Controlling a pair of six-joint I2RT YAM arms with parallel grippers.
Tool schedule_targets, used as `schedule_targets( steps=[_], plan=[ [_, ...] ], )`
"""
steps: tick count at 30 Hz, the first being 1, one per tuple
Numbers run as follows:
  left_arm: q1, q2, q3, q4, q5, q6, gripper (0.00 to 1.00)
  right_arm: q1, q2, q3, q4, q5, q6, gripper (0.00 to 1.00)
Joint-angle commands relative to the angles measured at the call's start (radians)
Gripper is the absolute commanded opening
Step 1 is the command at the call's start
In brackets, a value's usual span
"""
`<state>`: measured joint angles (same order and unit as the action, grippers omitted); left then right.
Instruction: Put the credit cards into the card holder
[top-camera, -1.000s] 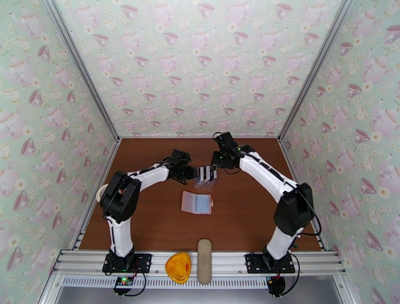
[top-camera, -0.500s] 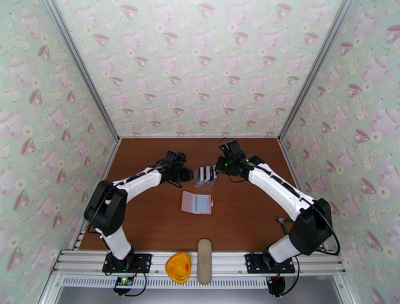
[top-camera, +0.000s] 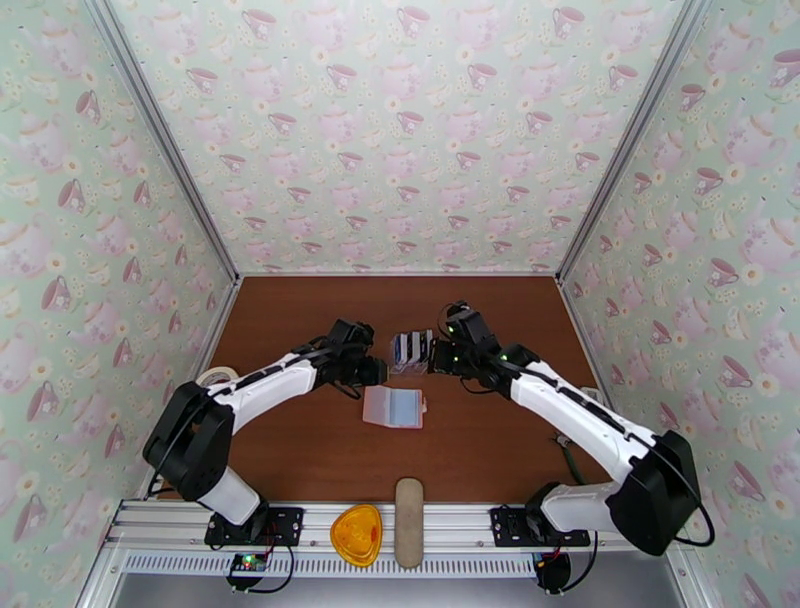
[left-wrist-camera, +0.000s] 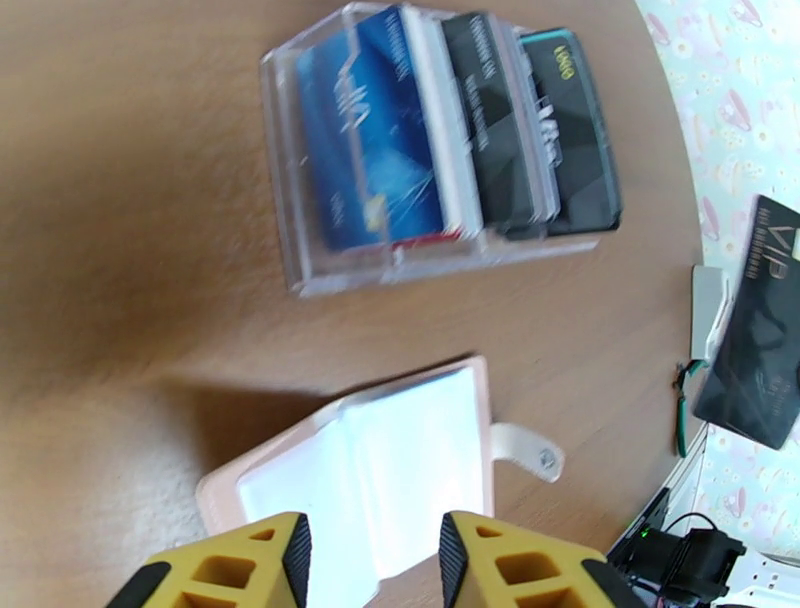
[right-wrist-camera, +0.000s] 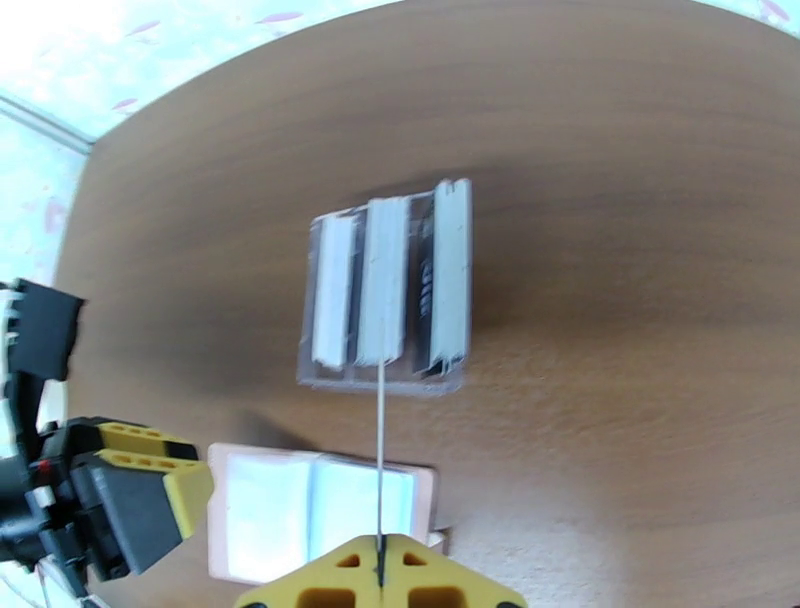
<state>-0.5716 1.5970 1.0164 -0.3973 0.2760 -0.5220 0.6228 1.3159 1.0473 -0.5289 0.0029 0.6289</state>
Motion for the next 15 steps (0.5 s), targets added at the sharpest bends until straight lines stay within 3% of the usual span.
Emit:
schedule_targets(
  steps=[1, 15],
  plan=[
    [-0.008, -0.035, -0.047, -0.021, -0.017, 0.019, 0.41, 0.011, -0.038, -0.077, 0.121, -0.124, 0.038, 0.00],
    [-0.014, -0.020, -0.096, -0.039, -0.017, 0.052, 0.41, 0.067, -0.076, -0.347, 0.490, -0.263, 0.159, 0.00]
  ],
)
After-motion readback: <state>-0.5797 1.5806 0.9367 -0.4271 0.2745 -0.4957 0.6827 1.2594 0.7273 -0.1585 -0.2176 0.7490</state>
